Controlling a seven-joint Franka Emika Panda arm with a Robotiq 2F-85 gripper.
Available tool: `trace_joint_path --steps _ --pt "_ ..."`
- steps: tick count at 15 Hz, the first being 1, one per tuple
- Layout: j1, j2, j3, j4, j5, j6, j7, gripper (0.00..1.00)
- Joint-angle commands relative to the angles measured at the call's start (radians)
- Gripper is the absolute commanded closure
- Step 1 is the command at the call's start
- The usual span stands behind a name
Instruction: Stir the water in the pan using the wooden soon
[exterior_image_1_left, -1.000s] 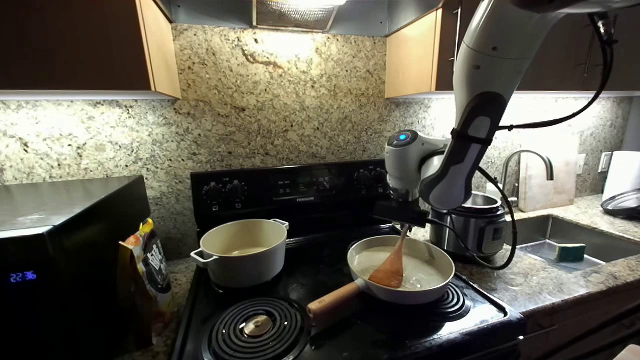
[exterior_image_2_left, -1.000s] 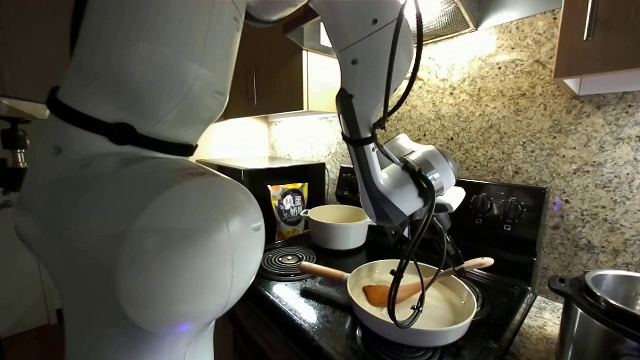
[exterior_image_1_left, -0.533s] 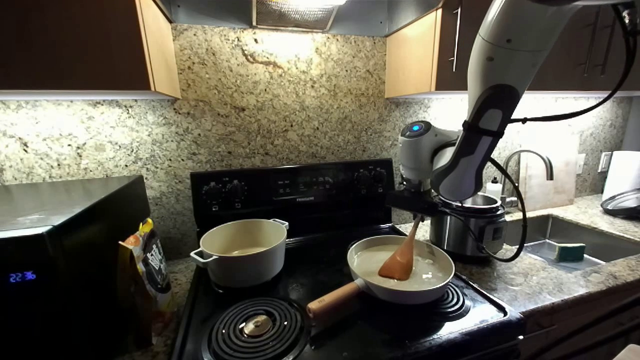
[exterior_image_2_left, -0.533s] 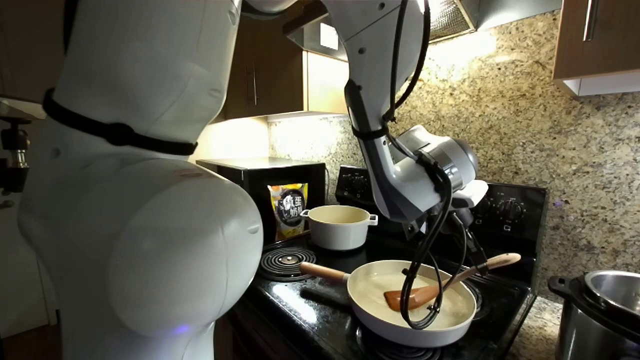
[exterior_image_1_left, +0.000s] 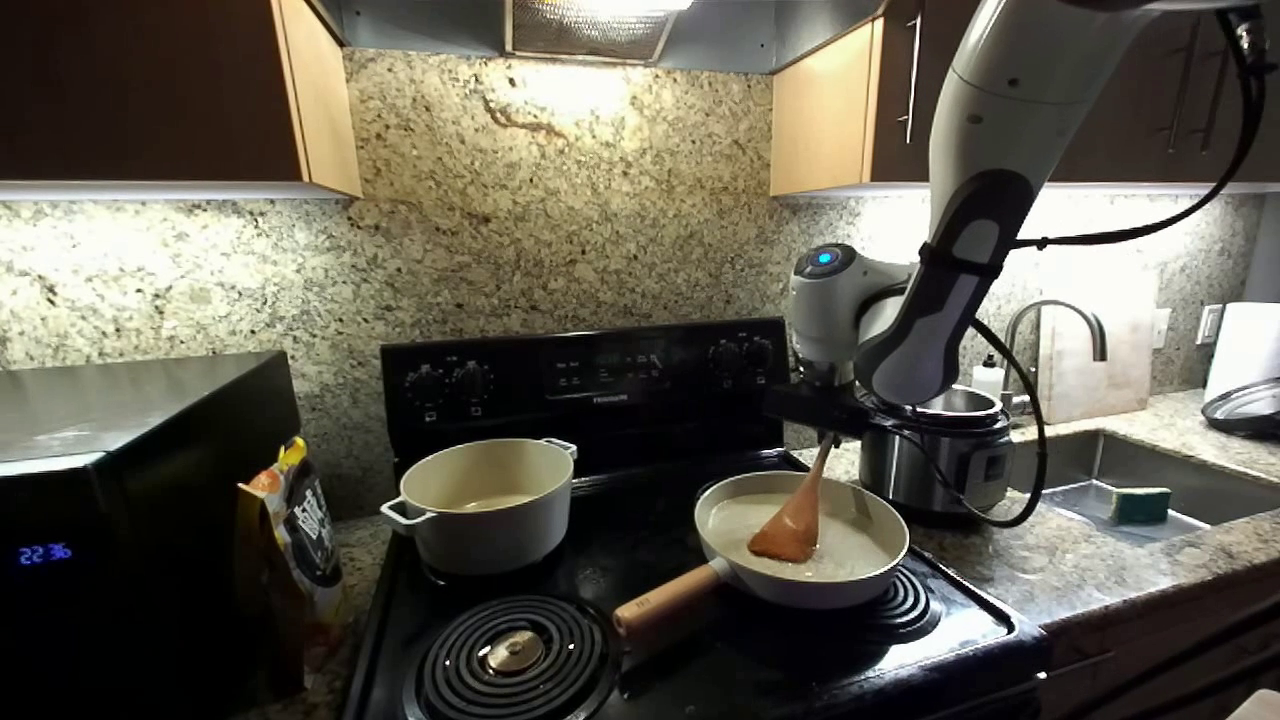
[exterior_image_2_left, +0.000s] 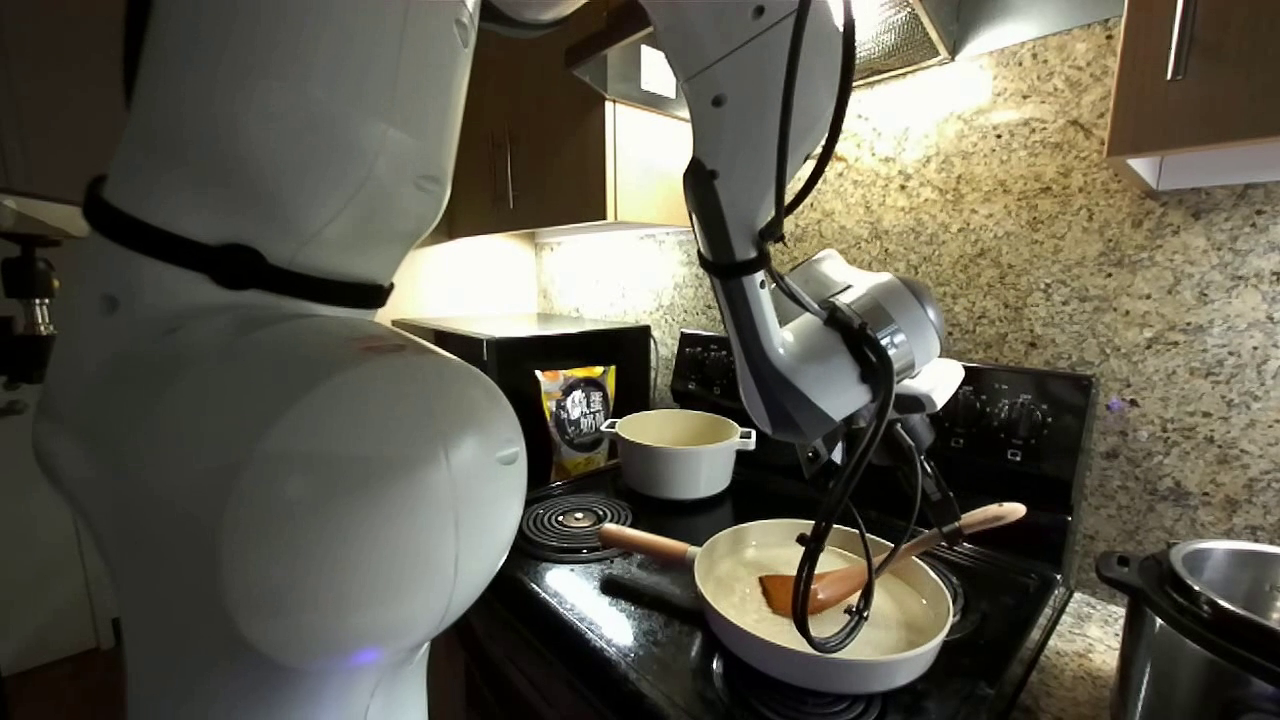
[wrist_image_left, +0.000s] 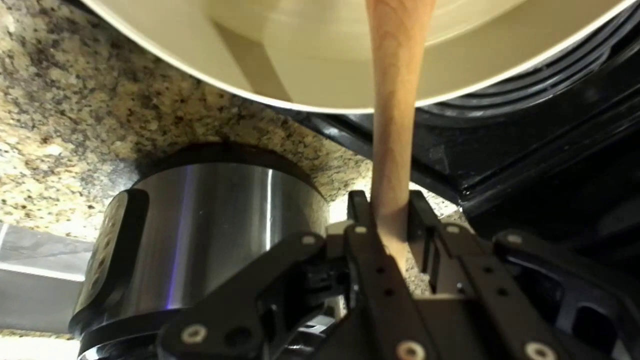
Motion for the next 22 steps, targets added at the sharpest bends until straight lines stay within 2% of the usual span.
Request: trace_joint_path --steps 1,9,16,22 --pt "0.005 0.005 0.022 -0.001 0.012 0.010 -0.016 0.95" --pt "-0.021 -0.034 -0.045 -0.003 -0.020 0.035 0.000 0.95" --pt "0.039 0.046 -0.034 0.029 -0.051 0.104 0.096 0.95" --pt "0.056 0.003 -0.097 0.016 -0.120 0.103 0.150 0.95"
